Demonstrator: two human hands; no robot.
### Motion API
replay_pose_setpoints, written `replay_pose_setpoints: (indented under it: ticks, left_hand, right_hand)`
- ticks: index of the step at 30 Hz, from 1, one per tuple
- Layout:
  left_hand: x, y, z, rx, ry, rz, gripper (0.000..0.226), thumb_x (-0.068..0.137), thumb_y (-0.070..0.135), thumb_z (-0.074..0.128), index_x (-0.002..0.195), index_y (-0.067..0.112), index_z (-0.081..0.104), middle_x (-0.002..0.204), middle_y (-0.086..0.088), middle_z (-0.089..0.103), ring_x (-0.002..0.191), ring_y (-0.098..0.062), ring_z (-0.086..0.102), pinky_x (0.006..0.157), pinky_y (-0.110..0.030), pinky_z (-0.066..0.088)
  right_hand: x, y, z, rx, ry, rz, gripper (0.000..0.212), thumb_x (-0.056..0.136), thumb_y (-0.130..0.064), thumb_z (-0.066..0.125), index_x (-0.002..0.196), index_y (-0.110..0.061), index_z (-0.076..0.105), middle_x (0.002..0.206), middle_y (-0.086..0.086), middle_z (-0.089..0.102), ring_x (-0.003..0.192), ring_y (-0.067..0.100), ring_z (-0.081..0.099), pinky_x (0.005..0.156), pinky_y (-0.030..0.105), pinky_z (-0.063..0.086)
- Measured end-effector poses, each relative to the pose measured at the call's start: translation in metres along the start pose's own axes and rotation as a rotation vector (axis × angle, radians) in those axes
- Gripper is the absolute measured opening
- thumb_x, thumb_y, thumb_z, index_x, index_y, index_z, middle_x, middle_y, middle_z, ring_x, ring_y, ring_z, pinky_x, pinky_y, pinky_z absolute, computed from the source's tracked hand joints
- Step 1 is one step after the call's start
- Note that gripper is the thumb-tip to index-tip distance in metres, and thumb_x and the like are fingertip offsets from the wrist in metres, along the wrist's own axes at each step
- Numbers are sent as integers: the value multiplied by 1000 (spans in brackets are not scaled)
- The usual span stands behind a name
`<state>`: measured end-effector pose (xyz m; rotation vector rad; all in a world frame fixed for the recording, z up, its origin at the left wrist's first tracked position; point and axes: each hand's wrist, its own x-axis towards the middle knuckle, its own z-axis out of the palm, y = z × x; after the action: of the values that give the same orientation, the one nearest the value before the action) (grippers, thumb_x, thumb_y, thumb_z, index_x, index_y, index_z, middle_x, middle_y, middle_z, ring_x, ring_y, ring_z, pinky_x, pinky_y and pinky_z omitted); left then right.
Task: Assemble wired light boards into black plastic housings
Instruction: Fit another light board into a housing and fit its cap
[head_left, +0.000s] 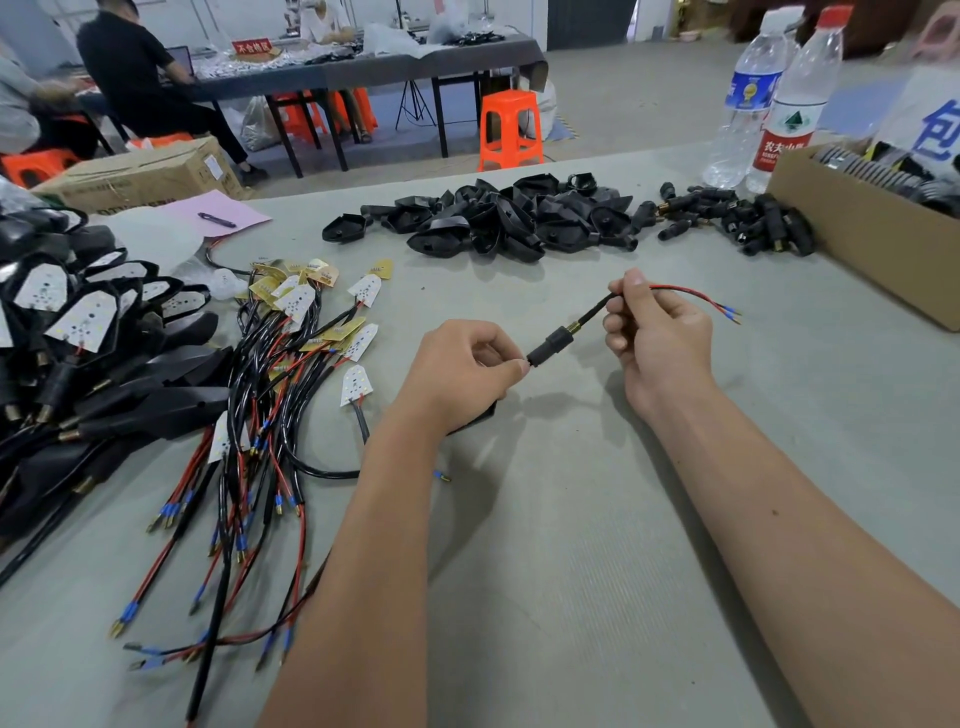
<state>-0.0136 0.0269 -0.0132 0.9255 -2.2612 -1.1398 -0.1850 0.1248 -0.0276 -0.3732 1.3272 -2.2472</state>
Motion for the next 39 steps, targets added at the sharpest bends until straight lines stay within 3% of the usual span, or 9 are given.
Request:
replay_pose_setpoints:
  ticks: [3, 9, 15, 20, 24, 29, 31, 33, 39]
  left_hand:
    - [1, 0, 1, 14, 22, 1, 11, 86, 12, 76, 75, 15, 73, 67, -8, 73, 68, -28, 71, 63, -35, 58]
    - [1, -1, -1, -5, 14, -22, 12, 87, 8, 72, 76, 12, 72, 71, -13, 73, 57, -14, 64, 59, -29, 54]
    - [1, -3, -5, -63, 14, -18, 9, 87, 7, 72, 78, 10, 72, 76, -18, 74, 60, -14, 67, 55, -22, 51]
    - [2, -6, -2, -104, 97, 29, 9, 87, 9, 76, 79, 11, 72, 71, -13, 72, 60, -14, 69, 67, -33, 57]
    - [3, -5, 2, -162, 125, 61, 9, 87, 13, 79, 81, 11, 72, 70, -15, 72, 62, -18, 68, 69, -38, 57]
    - [2, -3, 7, -153, 100, 40, 19, 81, 23, 87, 90, 16, 72, 81, -2, 75, 75, -16, 72, 75, -29, 57]
    - [1, -5, 3, -68, 117, 35, 25, 76, 29, 90, 91, 22, 72, 84, 8, 74, 81, -4, 69, 74, -15, 52]
    - [0, -8, -2, -3, 116, 33, 24, 74, 28, 91, 89, 24, 72, 84, 11, 75, 75, 3, 65, 65, -6, 44]
    - [0, -12, -4, -29, 122, 42, 20, 74, 20, 90, 85, 21, 73, 80, 8, 76, 71, -6, 67, 68, -16, 49]
  right_hand:
    - [0, 0, -1, 5, -9, 0, 24, 102, -20, 65, 84, -5, 70, 65, 0, 64, 55, 10, 53, 47, 20, 40]
    - [1, 0, -1, 17, 42, -5, 24, 102, -17, 65, 82, -4, 69, 61, -1, 63, 52, 9, 52, 45, 18, 38]
    - [1, 2, -1, 14, 75, -21, 25, 102, -17, 65, 80, -5, 69, 60, -1, 63, 51, 8, 51, 43, 18, 36]
    - [3, 4, -1, -120, -92, 4, 23, 102, -25, 65, 91, -5, 70, 70, 2, 62, 55, 13, 53, 46, 21, 38]
    - [0, 8, 2, -241, -228, 9, 17, 100, -21, 67, 95, -5, 73, 80, 2, 70, 62, 13, 61, 55, 22, 48]
    - [0, 8, 0, -211, -202, -4, 13, 99, -16, 69, 92, -6, 75, 79, 7, 74, 64, 15, 63, 62, 23, 52]
    - [1, 9, 0, -183, -180, -2, 14, 98, -16, 69, 94, -5, 76, 81, 5, 75, 66, 14, 65, 62, 22, 53]
    - [1, 9, -1, -173, -158, 1, 14, 97, -17, 71, 96, -3, 76, 81, 5, 75, 66, 13, 65, 62, 21, 53]
    - [2, 10, -1, -197, -100, -60, 17, 96, -14, 72, 101, 3, 74, 76, 6, 75, 65, 15, 72, 52, 20, 50]
